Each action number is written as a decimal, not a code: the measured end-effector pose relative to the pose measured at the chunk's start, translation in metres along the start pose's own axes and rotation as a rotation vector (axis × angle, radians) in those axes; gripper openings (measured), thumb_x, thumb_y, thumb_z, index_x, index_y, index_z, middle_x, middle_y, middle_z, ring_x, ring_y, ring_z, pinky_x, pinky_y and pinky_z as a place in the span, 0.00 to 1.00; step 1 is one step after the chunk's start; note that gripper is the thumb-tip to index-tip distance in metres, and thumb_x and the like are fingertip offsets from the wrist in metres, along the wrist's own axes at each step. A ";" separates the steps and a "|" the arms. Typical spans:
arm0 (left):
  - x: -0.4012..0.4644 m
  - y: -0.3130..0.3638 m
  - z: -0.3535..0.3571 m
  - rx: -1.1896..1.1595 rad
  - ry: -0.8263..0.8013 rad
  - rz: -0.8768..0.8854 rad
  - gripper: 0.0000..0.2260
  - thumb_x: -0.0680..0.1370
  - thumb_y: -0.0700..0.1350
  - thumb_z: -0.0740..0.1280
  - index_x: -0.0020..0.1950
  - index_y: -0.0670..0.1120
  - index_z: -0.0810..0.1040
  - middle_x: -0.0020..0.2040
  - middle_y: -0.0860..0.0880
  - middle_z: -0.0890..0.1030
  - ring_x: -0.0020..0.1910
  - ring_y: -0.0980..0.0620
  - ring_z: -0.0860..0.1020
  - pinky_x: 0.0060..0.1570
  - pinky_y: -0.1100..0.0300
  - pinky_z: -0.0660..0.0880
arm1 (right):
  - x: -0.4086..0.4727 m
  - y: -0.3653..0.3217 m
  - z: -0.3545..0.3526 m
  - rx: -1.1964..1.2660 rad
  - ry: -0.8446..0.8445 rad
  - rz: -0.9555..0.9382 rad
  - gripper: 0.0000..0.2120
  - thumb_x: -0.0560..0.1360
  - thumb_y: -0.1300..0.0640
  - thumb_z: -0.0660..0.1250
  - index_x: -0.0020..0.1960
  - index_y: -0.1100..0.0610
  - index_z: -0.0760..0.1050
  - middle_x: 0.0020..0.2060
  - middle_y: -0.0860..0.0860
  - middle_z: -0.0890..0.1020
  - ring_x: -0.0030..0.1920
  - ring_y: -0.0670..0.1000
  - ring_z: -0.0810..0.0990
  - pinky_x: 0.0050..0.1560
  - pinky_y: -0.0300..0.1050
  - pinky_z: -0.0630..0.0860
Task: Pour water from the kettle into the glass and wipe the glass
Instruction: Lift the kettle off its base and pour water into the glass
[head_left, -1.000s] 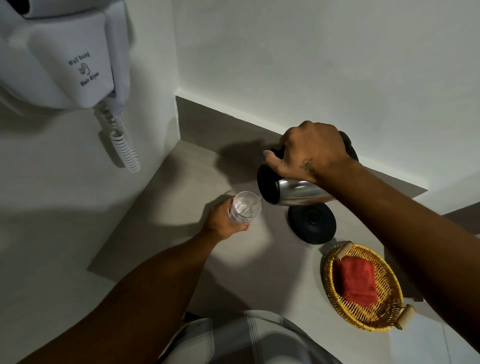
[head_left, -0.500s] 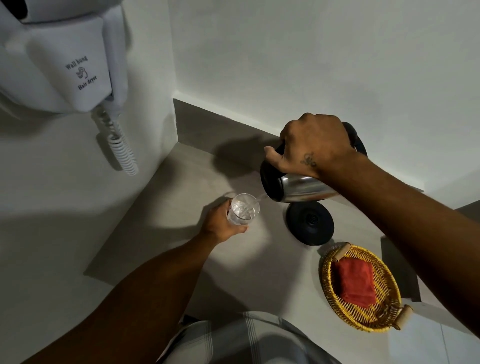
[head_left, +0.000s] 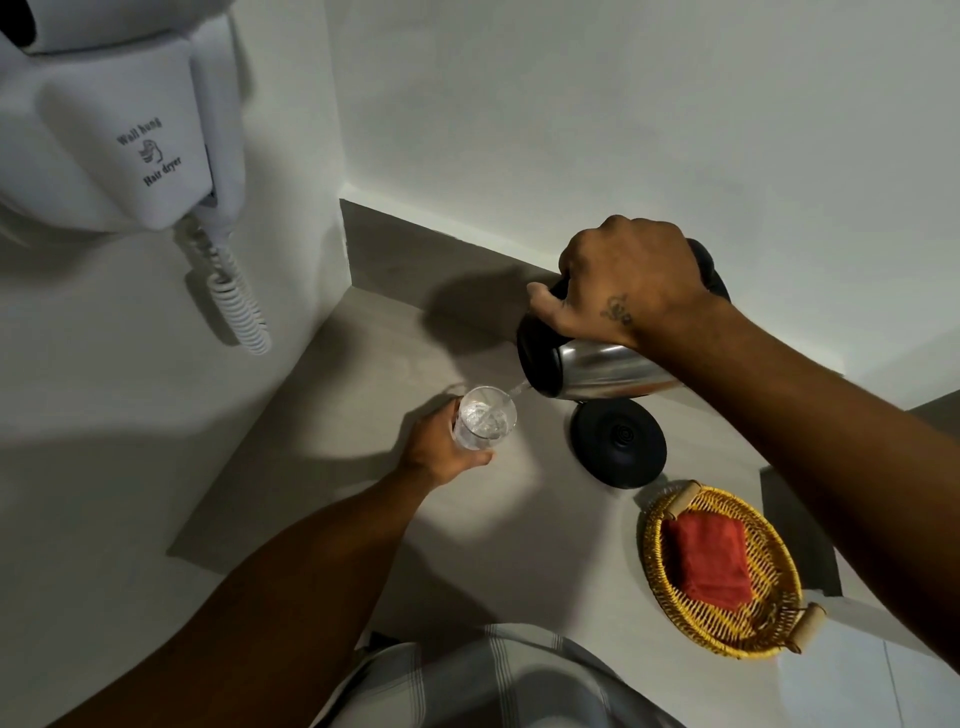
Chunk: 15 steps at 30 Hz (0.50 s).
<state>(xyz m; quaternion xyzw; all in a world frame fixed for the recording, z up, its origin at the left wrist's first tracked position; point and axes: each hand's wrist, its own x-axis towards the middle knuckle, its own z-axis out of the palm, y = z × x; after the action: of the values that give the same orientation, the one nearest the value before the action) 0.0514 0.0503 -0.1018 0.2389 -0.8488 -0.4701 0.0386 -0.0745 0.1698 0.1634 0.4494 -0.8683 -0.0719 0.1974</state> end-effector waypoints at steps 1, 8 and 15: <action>0.000 0.000 0.000 0.001 0.000 0.005 0.36 0.59 0.50 0.85 0.65 0.49 0.79 0.60 0.52 0.83 0.55 0.58 0.78 0.45 0.82 0.65 | 0.000 0.000 0.001 0.007 -0.001 0.001 0.26 0.74 0.36 0.57 0.26 0.53 0.67 0.21 0.49 0.65 0.23 0.47 0.62 0.31 0.39 0.58; 0.001 -0.001 0.000 -0.015 0.005 0.009 0.34 0.59 0.48 0.86 0.62 0.48 0.80 0.56 0.52 0.84 0.50 0.60 0.77 0.42 0.85 0.64 | -0.002 0.001 0.004 0.040 0.000 0.005 0.26 0.74 0.35 0.57 0.27 0.53 0.68 0.21 0.49 0.65 0.23 0.48 0.64 0.32 0.40 0.62; 0.002 -0.003 0.000 -0.022 0.004 0.029 0.33 0.59 0.48 0.85 0.62 0.48 0.80 0.55 0.53 0.84 0.50 0.58 0.79 0.42 0.84 0.65 | -0.015 0.010 0.021 0.072 0.018 0.054 0.28 0.74 0.34 0.55 0.29 0.54 0.76 0.21 0.49 0.68 0.23 0.48 0.65 0.29 0.37 0.56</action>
<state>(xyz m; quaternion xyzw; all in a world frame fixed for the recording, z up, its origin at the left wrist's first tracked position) 0.0514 0.0479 -0.1044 0.2271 -0.8468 -0.4784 0.0495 -0.0830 0.1866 0.1433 0.4334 -0.8802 -0.0313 0.1908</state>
